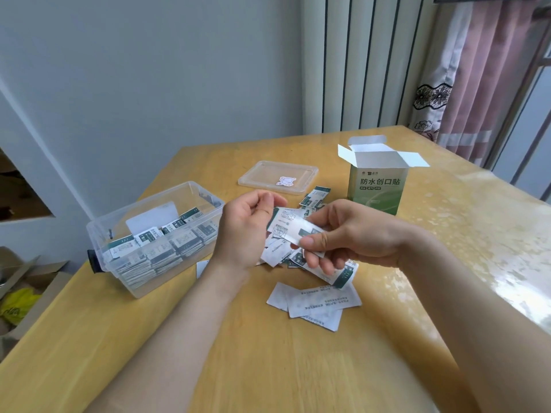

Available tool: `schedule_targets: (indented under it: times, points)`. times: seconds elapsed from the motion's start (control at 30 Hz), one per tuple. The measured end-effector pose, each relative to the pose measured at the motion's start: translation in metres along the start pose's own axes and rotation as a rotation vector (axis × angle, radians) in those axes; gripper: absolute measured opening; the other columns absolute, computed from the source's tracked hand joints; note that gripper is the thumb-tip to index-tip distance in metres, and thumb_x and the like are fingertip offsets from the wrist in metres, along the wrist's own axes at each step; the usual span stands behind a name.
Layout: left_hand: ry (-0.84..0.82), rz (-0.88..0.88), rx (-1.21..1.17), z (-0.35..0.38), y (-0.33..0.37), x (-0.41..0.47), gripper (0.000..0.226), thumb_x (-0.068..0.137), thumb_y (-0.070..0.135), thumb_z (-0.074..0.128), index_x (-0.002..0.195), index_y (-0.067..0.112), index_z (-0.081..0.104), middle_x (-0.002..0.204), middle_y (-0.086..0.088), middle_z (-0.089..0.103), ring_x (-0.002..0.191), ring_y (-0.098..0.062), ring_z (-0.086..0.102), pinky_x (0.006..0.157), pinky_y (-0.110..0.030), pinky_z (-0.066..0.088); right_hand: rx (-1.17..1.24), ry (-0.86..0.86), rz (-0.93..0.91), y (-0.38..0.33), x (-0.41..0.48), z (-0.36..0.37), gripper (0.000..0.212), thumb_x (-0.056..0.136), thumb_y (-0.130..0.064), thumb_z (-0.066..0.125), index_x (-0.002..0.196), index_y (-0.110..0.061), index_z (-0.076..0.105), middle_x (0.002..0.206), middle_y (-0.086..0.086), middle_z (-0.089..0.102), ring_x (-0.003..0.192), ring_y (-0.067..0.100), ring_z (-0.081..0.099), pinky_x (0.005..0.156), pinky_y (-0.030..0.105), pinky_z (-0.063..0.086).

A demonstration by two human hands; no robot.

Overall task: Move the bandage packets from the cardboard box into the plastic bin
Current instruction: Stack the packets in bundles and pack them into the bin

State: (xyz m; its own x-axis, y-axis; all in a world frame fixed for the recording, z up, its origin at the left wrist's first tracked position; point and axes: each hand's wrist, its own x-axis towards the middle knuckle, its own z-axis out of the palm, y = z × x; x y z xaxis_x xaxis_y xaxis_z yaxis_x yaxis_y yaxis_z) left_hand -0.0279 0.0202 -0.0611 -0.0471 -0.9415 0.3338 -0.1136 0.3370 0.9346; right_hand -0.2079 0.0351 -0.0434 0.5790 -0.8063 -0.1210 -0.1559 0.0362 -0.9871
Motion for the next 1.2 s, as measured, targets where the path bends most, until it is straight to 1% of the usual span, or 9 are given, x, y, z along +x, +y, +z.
schedule_targets:
  times: [0.13,0.23,0.37,0.47,0.7,0.9,1.0,1.07,1.2]
  points:
    - [-0.160,-0.298,-0.652,0.004,0.009,-0.004,0.026,0.093,0.019,0.050,0.081,0.014,0.072,0.041,0.007,0.029,0.036,-0.005,0.020,0.039,-0.020,0.011,0.152,-0.168,-0.042,0.004,-0.001,-0.002,0.011,0.085,-0.018,0.065,0.082,-0.008,0.070,0.067,0.007,0.070,0.052,0.012,0.067,0.041,0.014,0.044]
    - [-0.240,-0.331,-0.765,0.004,0.011,-0.005,0.025,0.085,0.024,0.052,0.081,0.017,0.075,0.040,0.006,0.024,0.036,-0.007,0.017,0.043,-0.024,0.008,0.201,-0.251,-0.041,0.009,0.001,0.000,0.018,0.089,-0.026,0.061,0.087,-0.010,0.069,0.074,0.009,0.072,0.062,0.015,0.069,0.048,0.017,0.047]
    - [-0.090,-0.127,-0.232,-0.003,0.009,0.000,0.027,0.099,0.012,0.045,0.087,0.010,0.069,0.042,0.008,0.047,0.036,-0.003,0.037,0.040,-0.016,0.024,0.029,0.011,-0.045,0.004,0.008,0.004,0.024,0.093,-0.022,0.060,0.111,-0.007,0.063,0.095,0.011,0.070,0.086,0.018,0.065,0.071,0.028,0.049]
    - [0.022,0.102,0.185,0.000,-0.001,0.000,0.028,0.099,0.014,0.047,0.085,0.021,0.071,0.062,-0.002,0.065,0.059,-0.013,0.052,0.060,-0.022,0.042,-0.682,0.423,-0.130,0.004,0.014,0.015,0.034,0.087,-0.032,0.068,0.113,-0.019,0.051,0.091,-0.007,0.062,0.081,0.008,0.061,0.076,0.030,0.049]
    - [0.112,-0.090,-0.080,-0.003,0.001,0.003,0.026,0.099,0.013,0.048,0.091,0.018,0.072,0.055,0.000,0.039,0.041,-0.008,0.026,0.043,-0.021,0.027,-0.848,0.494,-0.331,0.003,0.021,0.035,0.029,0.077,-0.034,0.077,0.076,-0.017,0.054,0.074,0.004,0.065,0.077,0.022,0.063,0.071,0.041,0.049]
    - [-0.099,-0.199,-0.425,-0.006,0.012,0.002,0.023,0.097,0.024,0.051,0.096,0.014,0.072,0.057,0.004,0.047,0.050,-0.010,0.039,0.047,-0.019,0.032,-0.133,0.442,-0.251,0.006,0.020,0.030,0.026,0.080,-0.019,0.077,0.074,-0.004,0.056,0.075,0.029,0.065,0.074,0.035,0.068,0.065,0.032,0.051]
    - [-0.233,0.077,0.045,-0.012,0.011,0.003,0.049,0.075,0.050,0.070,0.122,0.038,0.058,0.106,0.014,0.056,0.097,-0.003,0.052,0.076,-0.019,0.047,0.255,0.349,-0.172,0.006,0.018,0.022,0.021,0.082,-0.014,0.072,0.089,-0.003,0.056,0.079,0.026,0.061,0.072,0.027,0.066,0.067,0.025,0.053]
    - [-0.367,0.150,0.293,-0.012,0.011,-0.001,0.092,0.062,0.048,0.083,0.138,0.051,0.032,0.140,0.022,0.033,0.129,0.006,0.032,0.087,-0.004,0.041,0.351,0.277,-0.140,0.005,0.016,0.019,0.021,0.080,-0.016,0.071,0.085,-0.005,0.054,0.081,0.018,0.064,0.071,0.023,0.065,0.067,0.028,0.054]
    - [-0.484,0.183,0.440,-0.006,0.010,-0.009,0.117,0.062,0.034,0.089,0.146,0.053,0.010,0.142,0.037,0.014,0.140,0.007,0.013,0.109,-0.026,0.038,0.345,0.184,-0.095,0.003,0.014,0.020,0.015,0.081,-0.019,0.071,0.077,-0.014,0.057,0.072,0.006,0.067,0.061,0.016,0.059,0.064,0.027,0.045]
